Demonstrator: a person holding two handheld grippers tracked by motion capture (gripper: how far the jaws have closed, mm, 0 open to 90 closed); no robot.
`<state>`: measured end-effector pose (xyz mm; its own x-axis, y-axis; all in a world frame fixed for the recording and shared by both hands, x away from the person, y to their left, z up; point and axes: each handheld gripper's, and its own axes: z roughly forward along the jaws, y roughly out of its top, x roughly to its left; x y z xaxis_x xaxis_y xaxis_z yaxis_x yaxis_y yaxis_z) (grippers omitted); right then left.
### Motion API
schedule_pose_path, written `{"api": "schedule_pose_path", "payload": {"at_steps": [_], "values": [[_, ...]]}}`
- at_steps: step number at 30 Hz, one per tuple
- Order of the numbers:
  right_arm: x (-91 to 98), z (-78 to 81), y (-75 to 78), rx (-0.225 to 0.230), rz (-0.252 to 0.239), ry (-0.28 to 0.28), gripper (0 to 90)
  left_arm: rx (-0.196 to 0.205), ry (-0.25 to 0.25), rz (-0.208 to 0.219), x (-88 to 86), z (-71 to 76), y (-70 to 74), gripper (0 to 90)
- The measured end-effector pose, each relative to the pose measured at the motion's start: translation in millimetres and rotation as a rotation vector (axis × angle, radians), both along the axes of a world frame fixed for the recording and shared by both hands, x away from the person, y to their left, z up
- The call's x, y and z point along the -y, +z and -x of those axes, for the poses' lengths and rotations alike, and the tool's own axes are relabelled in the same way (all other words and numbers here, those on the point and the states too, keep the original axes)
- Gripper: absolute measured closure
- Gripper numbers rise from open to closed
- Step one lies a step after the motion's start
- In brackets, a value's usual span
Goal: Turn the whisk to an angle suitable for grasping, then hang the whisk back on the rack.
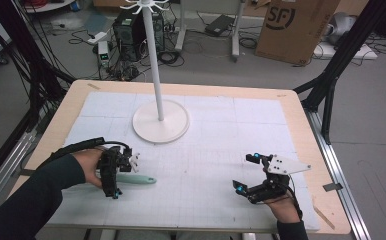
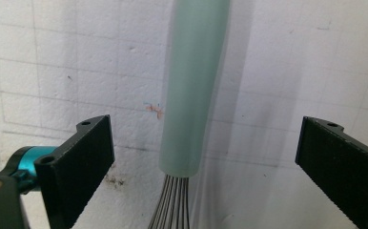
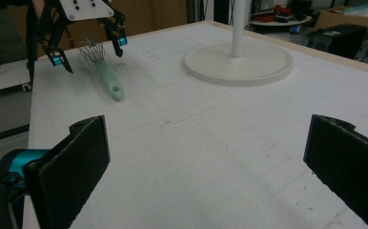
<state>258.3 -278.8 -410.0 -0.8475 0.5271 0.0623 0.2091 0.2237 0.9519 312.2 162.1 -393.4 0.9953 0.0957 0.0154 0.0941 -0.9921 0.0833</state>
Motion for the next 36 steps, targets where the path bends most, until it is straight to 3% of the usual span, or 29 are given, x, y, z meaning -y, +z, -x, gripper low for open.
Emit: {"api": "schedule_pose_path", "payload": {"at_steps": [8, 11, 24, 36], "values": [[0.5, 1.1, 0.0, -0.006, 0.0, 0.003, 0.5, -0.007, -0.005, -0.032, 5.3, -4.9, -2.2, 12.7], [0.4, 2.4, 0.1, -0.005, 0.001, 0.004, 0.5, -0.018, -0.011, -0.041, 6.7, -6.0, -3.6, 18.3], [-0.3, 4.6, -0.9, -0.005, 0.009, 0.005, 0.4, 0.013, -0.035, -0.091, 13.9, -6.9, -6.9, 44.2], [1.1, 5.8, -0.9, 0.0, 0.009, 0.005, 0.4, 0.001, -0.05, -0.118, 17.9, -8.4, -11.5, 51.6]]}}
